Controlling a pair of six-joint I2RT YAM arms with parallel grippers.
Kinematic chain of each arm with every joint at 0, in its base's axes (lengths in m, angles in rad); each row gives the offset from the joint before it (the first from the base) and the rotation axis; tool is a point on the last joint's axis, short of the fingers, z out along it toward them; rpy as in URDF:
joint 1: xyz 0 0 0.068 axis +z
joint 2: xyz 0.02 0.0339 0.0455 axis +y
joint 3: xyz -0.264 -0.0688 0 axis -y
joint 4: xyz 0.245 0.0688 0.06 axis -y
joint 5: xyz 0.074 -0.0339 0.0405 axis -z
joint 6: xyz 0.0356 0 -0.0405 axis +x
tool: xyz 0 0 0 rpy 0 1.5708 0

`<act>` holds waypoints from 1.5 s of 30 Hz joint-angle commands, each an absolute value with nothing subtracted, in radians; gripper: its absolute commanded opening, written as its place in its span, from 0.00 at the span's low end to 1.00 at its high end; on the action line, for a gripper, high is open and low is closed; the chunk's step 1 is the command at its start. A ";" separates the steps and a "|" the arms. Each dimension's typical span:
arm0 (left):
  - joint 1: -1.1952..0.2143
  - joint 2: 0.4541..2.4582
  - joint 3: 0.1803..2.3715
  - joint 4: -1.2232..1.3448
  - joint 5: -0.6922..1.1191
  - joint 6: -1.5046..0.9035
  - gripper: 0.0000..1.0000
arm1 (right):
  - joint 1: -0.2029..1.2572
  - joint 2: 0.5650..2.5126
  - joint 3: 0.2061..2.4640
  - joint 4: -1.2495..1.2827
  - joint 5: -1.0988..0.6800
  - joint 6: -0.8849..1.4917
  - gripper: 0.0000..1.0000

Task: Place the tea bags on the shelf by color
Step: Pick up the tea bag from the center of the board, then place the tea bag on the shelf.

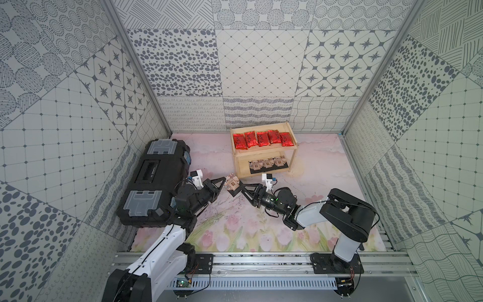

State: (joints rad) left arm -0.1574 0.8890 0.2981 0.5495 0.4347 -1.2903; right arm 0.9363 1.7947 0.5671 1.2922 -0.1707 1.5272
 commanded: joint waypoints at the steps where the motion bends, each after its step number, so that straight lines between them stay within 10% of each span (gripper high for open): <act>1: -0.161 0.898 0.302 0.688 0.416 -1.331 0.00 | 0.941 1.820 0.585 1.388 -0.164 1.560 0.60; 20: -0.162 0.894 0.288 0.682 0.416 -1.333 0.00 | 0.934 1.876 0.662 1.394 -0.193 1.563 0.14; 38: -0.163 0.848 0.300 0.552 0.403 -1.292 0.00 | 0.902 1.847 0.625 1.394 -0.178 1.535 0.00; 45: -0.162 0.775 0.430 0.131 0.387 -1.074 0.66 | 0.769 1.817 0.510 1.394 -0.080 1.435 0.00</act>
